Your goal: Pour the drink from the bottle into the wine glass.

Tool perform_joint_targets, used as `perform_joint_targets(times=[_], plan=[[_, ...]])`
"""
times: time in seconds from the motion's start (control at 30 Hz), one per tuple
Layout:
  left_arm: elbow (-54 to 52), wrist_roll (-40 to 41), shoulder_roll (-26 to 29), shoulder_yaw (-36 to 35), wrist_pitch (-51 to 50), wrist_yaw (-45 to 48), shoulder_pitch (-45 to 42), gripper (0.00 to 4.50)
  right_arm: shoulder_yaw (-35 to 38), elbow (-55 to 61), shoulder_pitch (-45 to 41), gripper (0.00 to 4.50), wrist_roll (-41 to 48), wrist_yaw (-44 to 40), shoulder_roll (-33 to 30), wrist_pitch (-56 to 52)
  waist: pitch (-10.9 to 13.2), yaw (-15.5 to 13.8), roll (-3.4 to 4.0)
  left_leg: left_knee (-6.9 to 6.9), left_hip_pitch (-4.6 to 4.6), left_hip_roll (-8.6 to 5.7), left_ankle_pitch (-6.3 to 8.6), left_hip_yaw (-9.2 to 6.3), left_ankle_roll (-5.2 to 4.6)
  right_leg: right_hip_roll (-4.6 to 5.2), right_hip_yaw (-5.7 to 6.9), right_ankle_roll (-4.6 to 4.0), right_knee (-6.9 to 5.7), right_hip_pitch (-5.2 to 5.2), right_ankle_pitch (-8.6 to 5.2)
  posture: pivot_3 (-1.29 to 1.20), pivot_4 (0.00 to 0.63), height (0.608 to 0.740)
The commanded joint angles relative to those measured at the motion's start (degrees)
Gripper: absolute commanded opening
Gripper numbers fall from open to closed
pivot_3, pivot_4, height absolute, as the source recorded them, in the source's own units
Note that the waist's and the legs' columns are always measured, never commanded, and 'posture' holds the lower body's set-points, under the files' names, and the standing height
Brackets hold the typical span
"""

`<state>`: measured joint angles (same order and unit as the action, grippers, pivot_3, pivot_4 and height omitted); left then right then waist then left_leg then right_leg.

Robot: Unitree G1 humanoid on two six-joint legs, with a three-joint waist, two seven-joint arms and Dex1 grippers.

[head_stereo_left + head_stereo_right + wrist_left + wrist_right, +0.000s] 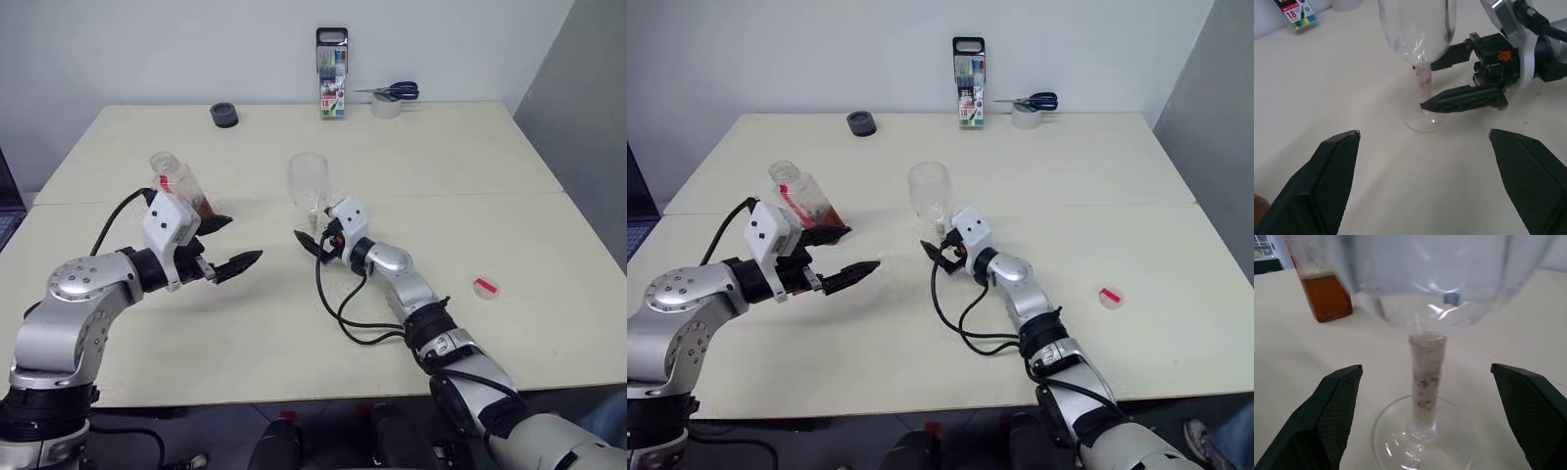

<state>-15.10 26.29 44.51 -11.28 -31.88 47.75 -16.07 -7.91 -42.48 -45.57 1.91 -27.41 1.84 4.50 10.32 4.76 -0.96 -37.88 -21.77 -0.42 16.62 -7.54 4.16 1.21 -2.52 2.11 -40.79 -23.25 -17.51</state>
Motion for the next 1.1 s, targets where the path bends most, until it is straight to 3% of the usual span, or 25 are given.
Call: perform_joint_targets(times=[0.03, 0.3, 0.53, 0.77, 1.1], plan=[[1.57, -1.40, -1.14, -0.02, 2.72, -1.41, -0.39, 4.50, 0.57, 5.79, 1.70, 4.47, 0.03, 0.52, -0.91, -0.77, 0.00, 0.03, 0.00, 0.00, 0.01, 0.00, 0.00, 0.01, 0.00, -0.01, 0.00, 0.00, 0.00, 0.00, 0.00, 0.00, 0.150, 0.740], [2.70, -4.61, -7.21, -0.24, 7.37, -7.26, 5.31, 4.50, -0.28, 24.50, 13.16, 4.47, 0.88, -3.40, -8.18, -10.91, 0.00, -0.15, 0.00, 0.00, -0.07, 0.00, 0.01, -0.02, 0.00, 0.12, -0.03, 0.00, 0.08, 0.00, 0.00, 0.00, 0.150, 0.740], [6.10, -7.78, -9.97, -2.98, 12.64, -11.22, 14.49, 4.50, -3.36, 55.36, 27.83, 4.47, 4.20, -13.03, -20.80, -19.74, 0.00, -0.50, 0.00, 0.06, -0.09, 0.03, 0.02, -0.05, -0.01, 0.14, 0.01, 0.01, 0.21, 0.02, 0.00, 0.00, 0.150, 0.740], [21.54, -10.39, -11.24, -8.81, 18.09, -20.54, 7.81, 4.50, -2.31, 69.50, 30.66, 4.47, 13.75, -15.60, -24.04, -32.75, -0.02, -1.54, -0.05, 0.01, 0.01, 0.08, 0.01, -0.12, -0.01, 0.00, 0.13, 0.02, 0.19, 0.12, 0.00, 0.00, 0.150, 0.740], [33.81, -11.69, -7.03, -7.18, 24.28, -16.06, -2.27, 4.50, -2.40, 73.03, 26.64, 4.47, 18.79, -12.49, -23.27, -38.76, -0.05, -2.18, -0.11, 0.03, -0.11, 0.00, 0.00, -0.13, 0.01, 0.08, 0.16, 0.03, 0.44, 0.12, 0.02, 0.00, 0.150, 0.740]])
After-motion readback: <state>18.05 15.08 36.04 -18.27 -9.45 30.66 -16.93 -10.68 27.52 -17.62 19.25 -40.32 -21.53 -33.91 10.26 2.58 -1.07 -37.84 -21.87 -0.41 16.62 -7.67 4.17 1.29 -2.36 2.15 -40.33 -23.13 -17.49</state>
